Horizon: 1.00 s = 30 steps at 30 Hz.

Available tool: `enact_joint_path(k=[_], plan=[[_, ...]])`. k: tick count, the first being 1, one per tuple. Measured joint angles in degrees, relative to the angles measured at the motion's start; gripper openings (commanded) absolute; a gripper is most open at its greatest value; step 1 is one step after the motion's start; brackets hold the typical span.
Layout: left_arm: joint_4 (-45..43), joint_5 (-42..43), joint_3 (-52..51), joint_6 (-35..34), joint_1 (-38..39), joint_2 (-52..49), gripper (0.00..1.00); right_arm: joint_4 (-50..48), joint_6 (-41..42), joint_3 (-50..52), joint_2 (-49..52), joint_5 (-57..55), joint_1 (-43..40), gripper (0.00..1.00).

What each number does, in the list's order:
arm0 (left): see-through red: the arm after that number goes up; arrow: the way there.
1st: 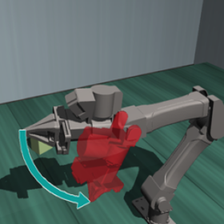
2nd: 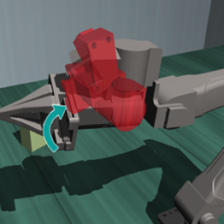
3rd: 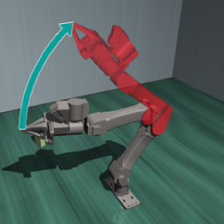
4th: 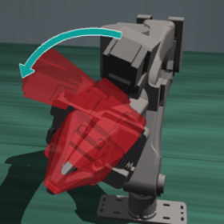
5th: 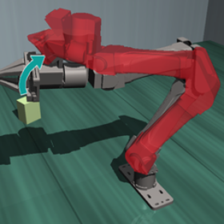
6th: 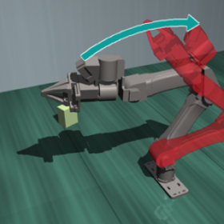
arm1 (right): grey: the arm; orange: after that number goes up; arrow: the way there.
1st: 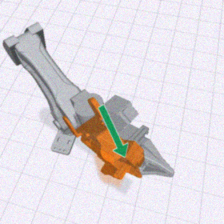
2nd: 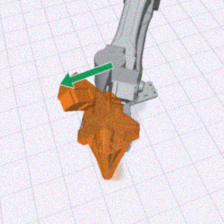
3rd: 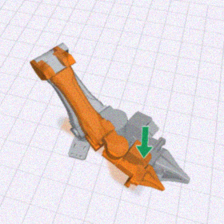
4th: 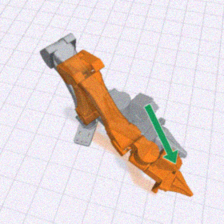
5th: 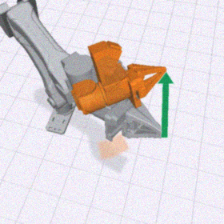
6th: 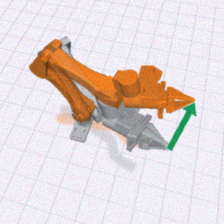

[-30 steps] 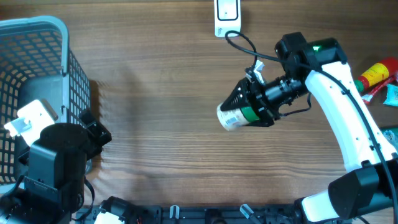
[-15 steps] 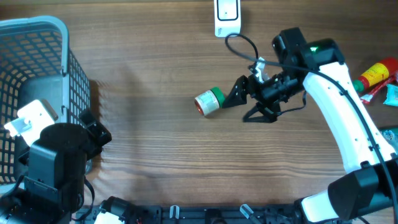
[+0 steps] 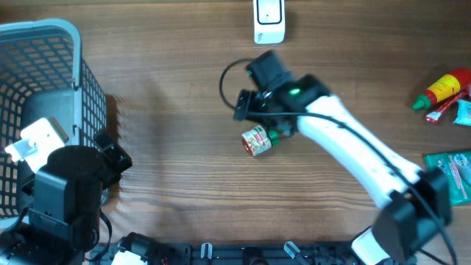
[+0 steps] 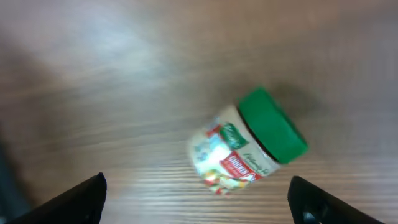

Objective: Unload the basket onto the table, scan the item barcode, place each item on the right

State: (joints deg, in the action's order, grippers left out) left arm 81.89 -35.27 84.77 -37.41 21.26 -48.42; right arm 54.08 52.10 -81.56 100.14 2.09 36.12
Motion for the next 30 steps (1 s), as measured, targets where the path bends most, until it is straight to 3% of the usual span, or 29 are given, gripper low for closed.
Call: enact_joint_path(k=[4,7,19,21,22,24,27,28,30], plan=[[0.0,0.0,0.0,0.0,0.0,0.0,1.00,3.0,16.4,1.7,5.5,-0.8,0.5,0.93],[0.0,0.0,0.0,0.0,0.0,0.0,1.00,1.4,23.1,1.7,5.7,-1.3,0.5,0.90],[0.0,0.0,0.0,0.0,0.0,0.0,1.00,-4.2,31.5,1.7,14.3,0.7,0.2,0.85],[0.0,0.0,0.0,0.0,0.0,0.0,1.00,-5.7,30.1,1.6,15.1,0.7,-0.1,0.83],[0.0,0.0,0.0,0.0,0.0,0.0,1.00,-7.0,28.2,1.7,15.3,0.7,-0.2,0.73],[0.0,0.0,0.0,0.0,0.0,0.0,1.00,-9.3,21.3,1.7,15.3,0.7,-0.2,0.73],[0.0,0.0,0.0,0.0,0.0,0.0,1.00,-10.0,7.6,1.6,15.3,1.3,-0.2,0.78],[0.0,0.0,0.0,0.0,0.0,0.0,1.00,-10.0,3.2,1.7,15.3,2.0,-0.3,0.85],[0.0,0.0,0.0,0.0,0.0,0.0,1.00,-7.5,-13.3,1.6,15.3,5.0,-0.8,0.93]])
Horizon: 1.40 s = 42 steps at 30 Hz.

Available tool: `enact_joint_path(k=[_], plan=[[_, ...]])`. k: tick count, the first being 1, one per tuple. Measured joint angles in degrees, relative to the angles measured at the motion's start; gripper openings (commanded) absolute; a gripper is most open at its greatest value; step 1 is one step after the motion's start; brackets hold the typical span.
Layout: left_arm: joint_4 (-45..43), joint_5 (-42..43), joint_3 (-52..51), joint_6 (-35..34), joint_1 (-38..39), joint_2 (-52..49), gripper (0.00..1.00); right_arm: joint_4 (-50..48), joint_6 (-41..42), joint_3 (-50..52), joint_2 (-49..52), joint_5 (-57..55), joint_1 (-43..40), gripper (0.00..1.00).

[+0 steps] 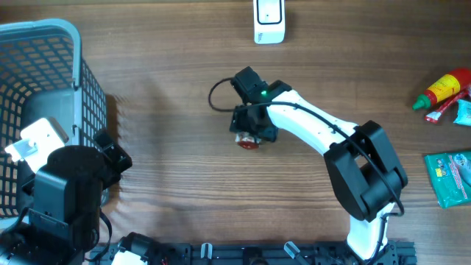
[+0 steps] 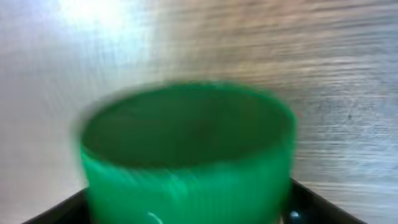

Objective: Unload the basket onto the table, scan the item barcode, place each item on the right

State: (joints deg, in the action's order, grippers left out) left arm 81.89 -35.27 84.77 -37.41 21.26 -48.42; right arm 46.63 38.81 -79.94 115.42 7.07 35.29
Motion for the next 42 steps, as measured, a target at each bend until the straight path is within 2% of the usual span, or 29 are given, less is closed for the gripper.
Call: enact_joint_path(k=[2,4,7,10,12,16,18,23,26,35,42], plan=[[0.0,0.0,0.0,0.0,0.0,0.0,1.00,3.8,-11.3,-0.1,0.0,0.6,-0.7,1.00],[0.0,0.0,0.0,0.0,0.0,0.0,1.00,9.2,-18.1,-0.6,0.0,0.0,-2.1,1.00],[0.0,0.0,0.0,0.0,0.0,0.0,1.00,14.0,-23.6,-3.8,0.1,-0.2,-4.3,1.00],[0.0,0.0,0.0,0.0,0.0,0.0,1.00,20.0,-24.2,-15.0,-0.1,-0.6,-7.0,1.00],[0.0,0.0,0.0,0.0,0.0,0.0,1.00,21.8,-20.3,-19.2,-0.8,-0.7,-7.0,1.00],[0.0,0.0,0.0,0.0,0.0,0.0,1.00,29.4,-4.4,-21.2,-2.0,-0.7,-6.8,1.00],[0.0,0.0,0.0,0.0,0.0,0.0,1.00,31.6,1.0,-21.1,-2.0,-0.7,-6.8,1.00],[0.0,0.0,0.0,0.0,0.0,0.0,1.00,31.6,12.5,-20.8,-2.0,2.8,-4.3,1.00],[0.0,0.0,0.0,0.0,0.0,0.0,1.00,28.2,17.5,-18.7,-1.9,4.2,-3.7,1.00],[0.0,0.0,0.0,0.0,0.0,0.0,1.00,16.9,21.8,-11.7,3.0,5.4,-3.7,1.00],[0.0,0.0,0.0,0.0,0.0,0.0,1.00,14.3,22.6,-11.4,7.0,5.7,-3.8,1.00]])
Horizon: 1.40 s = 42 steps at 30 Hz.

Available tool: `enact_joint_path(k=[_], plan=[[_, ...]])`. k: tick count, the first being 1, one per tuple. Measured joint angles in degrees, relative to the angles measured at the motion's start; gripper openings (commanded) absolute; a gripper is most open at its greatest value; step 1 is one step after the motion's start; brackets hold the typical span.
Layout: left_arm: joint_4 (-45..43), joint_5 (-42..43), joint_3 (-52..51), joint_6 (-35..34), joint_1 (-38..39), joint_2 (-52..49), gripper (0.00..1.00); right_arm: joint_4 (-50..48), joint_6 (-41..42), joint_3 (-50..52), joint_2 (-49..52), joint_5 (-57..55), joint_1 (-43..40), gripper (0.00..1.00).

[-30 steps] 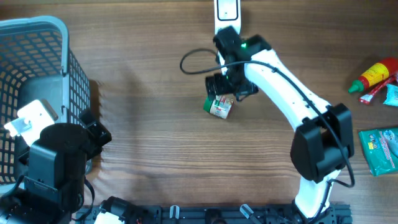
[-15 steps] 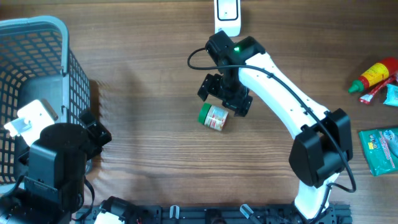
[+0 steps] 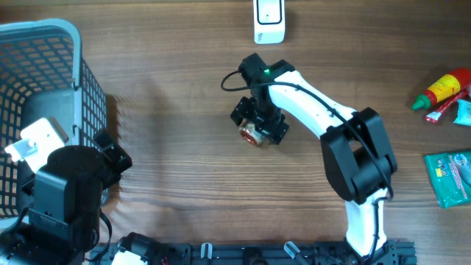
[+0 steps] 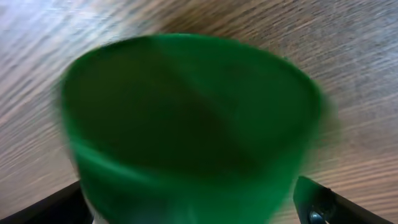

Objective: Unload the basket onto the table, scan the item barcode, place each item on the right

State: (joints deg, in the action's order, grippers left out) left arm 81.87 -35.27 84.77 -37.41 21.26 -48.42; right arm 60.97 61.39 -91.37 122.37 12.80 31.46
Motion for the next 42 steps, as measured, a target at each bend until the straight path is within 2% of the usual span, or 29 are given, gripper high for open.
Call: enact_joint_path(k=[6,11,14,19,23,25,27,28,32,34,38,42], plan=[[0.0,0.0,0.0,0.0,0.0,0.0,1.00,-0.4,-0.2,0.0,0.5,0.3,0.0,1.00],[0.0,0.0,0.0,0.0,0.0,0.0,1.00,1.8,-9.2,-2.1,0.4,0.0,0.0,1.00],[0.0,0.0,0.0,0.0,0.0,0.0,1.00,6.2,-12.6,-2.3,0.4,-3.1,0.0,0.99],[0.0,0.0,0.0,0.0,0.0,0.0,1.00,13.9,-20.6,-2.3,-2.4,-14.3,-1.5,1.00],[0.0,0.0,0.0,0.0,0.0,0.0,1.00,15.1,-23.0,-2.3,-7.4,-20.2,-4.7,1.00],[0.0,0.0,0.0,0.0,0.0,0.0,1.00,18.4,-17.3,-2.5,-11.6,-19.6,-6.5,1.00],[0.0,0.0,0.0,0.0,0.0,0.0,1.00,23.4,-0.5,-2.6,-13.8,-12.6,-7.8,1.00],[0.0,0.0,0.0,0.0,0.0,0.0,1.00,22.6,6.3,-2.6,-14.6,-9.7,-8.3,1.00],[0.0,0.0,0.0,0.0,0.0,0.0,1.00,8.2,26.3,-1.7,-15.3,0.3,-7.9,1.00],[0.0,0.0,0.0,0.0,0.0,0.0,1.00,5.8,33.2,-1.2,-15.3,3.4,-6.8,1.00],[0.0,0.0,0.0,0.0,0.0,0.0,1.00,3.2,41.9,1.7,-15.3,5.0,-4.7,1.00],[0.0,0.0,0.0,0.0,0.0,0.0,1.00,-0.3,37.0,4.6,-15.3,2.8,-4.3,1.00]])
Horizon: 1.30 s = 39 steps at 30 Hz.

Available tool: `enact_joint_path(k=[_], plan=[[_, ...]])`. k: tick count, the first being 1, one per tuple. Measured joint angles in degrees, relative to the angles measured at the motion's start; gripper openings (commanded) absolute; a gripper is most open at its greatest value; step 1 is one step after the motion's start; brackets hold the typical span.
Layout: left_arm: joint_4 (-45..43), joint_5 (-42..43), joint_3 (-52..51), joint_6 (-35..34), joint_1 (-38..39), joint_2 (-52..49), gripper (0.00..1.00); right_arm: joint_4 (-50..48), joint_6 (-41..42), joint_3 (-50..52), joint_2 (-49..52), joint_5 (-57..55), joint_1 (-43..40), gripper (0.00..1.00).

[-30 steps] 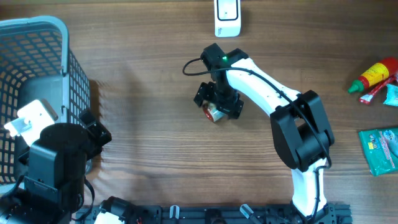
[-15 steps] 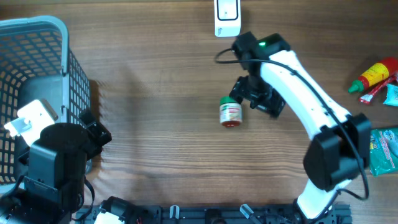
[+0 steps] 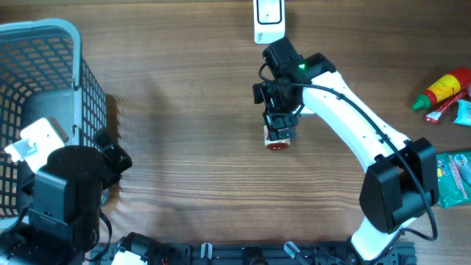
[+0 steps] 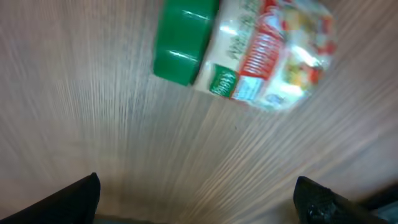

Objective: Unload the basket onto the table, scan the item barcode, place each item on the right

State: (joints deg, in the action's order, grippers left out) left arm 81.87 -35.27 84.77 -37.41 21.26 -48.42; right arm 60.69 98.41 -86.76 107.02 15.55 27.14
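A small jar (image 3: 278, 138) with a green lid and a red and white label lies on its side on the wooden table (image 3: 169, 132). In the right wrist view the jar (image 4: 249, 46) lies just ahead of the fingers, lid to the left. My right gripper (image 3: 280, 120) (image 4: 199, 202) hovers right behind it, open, nothing between its fingertips (image 4: 74, 202). The white scanner (image 3: 268, 20) stands at the far edge, a little beyond the gripper. My left arm (image 3: 70, 195) rests at the near left by the basket; its gripper's fingers cannot be made out.
A grey wire basket (image 3: 44, 44) stands at the left with a white item (image 3: 33, 140) in it. At the right edge lie a red sauce bottle (image 3: 444, 88), a tube (image 3: 462, 110) and a green packet (image 3: 450, 175).
The green lid filled the space between my right fingers then; now the gripper is open and back from the jar. The jar lies a little further right, with its whole side showing.
First my right gripper hung open above the lying jar. Then it was down at the jar with the green lid between its fingers, and it stayed so at a slightly different angle. Now the jar lies free, further right, nearer below the scanner.
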Motion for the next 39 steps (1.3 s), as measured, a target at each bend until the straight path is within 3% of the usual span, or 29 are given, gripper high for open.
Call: enact_joint_path(k=[3,7,11,19,29,35,39], plan=[[0.0,0.0,0.0,0.0,0.0,0.0,1.00,-5.3,-18.7,0.9,0.0,-3.5,0.0,1.00],[0.0,0.0,0.0,0.0,0.0,0.0,1.00,-5.4,-46.4,0.9,0.0,-8.4,0.0,1.00],[0.0,0.0,0.0,0.0,0.0,0.0,1.00,-5.7,-59.7,2.7,0.0,-15.0,0.0,1.00],[0.0,0.0,0.0,0.0,0.0,0.0,1.00,-15.2,-66.7,9.6,5.3,-15.2,1.9,1.00],[0.0,0.0,0.0,0.0,0.0,0.0,1.00,-16.2,-68.3,8.3,10.2,-18.4,1.9,0.65],[0.0,0.0,0.0,0.0,0.0,0.0,1.00,-14.5,-70.0,4.5,11.3,-19.0,1.8,0.55],[0.0,0.0,0.0,0.0,0.0,0.0,1.00,-11.0,-69.2,-1.0,11.3,-22.6,0.5,0.54]])
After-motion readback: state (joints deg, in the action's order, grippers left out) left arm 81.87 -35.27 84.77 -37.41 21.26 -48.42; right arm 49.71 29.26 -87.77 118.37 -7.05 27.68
